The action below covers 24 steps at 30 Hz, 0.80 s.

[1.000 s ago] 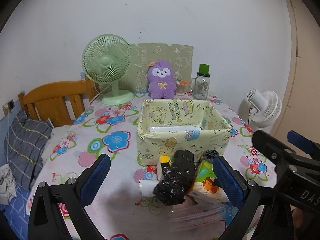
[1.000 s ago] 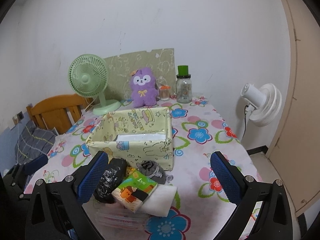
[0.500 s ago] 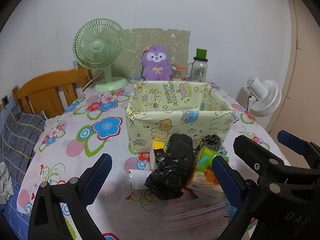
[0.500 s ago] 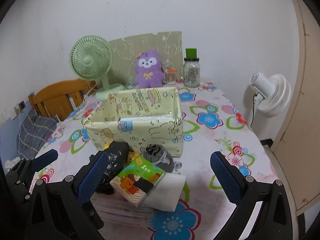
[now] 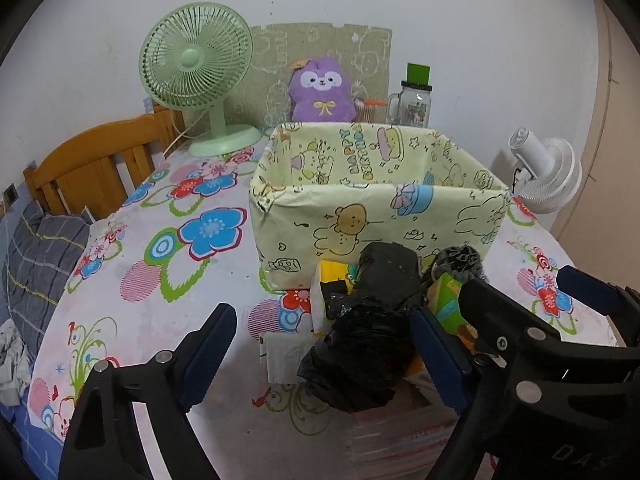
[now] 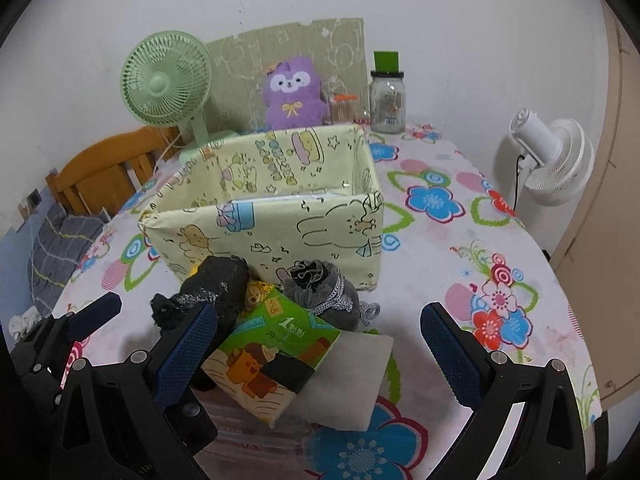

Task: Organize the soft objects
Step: 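Lower left tool onto black bag while right tool lowers onto green tissue pack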

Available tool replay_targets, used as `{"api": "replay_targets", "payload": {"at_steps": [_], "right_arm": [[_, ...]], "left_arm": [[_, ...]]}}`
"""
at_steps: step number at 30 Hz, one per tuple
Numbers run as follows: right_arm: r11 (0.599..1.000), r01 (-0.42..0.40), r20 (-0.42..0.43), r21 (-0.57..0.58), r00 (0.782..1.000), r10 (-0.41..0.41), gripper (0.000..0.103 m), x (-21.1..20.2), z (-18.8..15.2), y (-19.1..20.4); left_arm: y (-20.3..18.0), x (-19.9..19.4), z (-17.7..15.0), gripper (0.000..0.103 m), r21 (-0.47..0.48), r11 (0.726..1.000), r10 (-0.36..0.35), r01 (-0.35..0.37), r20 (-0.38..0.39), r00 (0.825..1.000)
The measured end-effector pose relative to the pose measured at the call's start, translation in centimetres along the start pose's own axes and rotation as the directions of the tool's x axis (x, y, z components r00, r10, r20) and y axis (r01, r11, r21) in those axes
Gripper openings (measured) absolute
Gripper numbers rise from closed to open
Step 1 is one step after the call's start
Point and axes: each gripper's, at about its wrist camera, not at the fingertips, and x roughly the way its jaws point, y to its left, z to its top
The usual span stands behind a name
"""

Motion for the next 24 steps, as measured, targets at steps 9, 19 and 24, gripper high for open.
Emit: {"api": "replay_targets", "payload": {"at_steps": [9, 19, 24], "right_arm": [[0.997, -0.009, -0.089, 0.077, 0.996, 0.016, 0.100, 2.3, -0.6, -0.2], [0.992, -0.069, -0.119, 0.101, 0.990, 0.081, 0.070, 3.2, -0.8, 0.8], [0.997, -0.032, -0.104, 0.071, 0.994, 0.039, 0.049, 2.8, -0.7, 1.4]], "left_arm": [[-0.5, 1.4, -0.3, 0.067, 0.034, 0.999, -0.022, 0.024, -0.052, 0.998], [-1.4, 1.6, -0.7, 0.049, 0.065, 0.996, -0.064, 0.068, -0.064, 0.996], [-1.4, 1.3, -0.7, 0.044, 0.063, 0.994, -0.081, 0.085, -0.059, 0.995]]}}
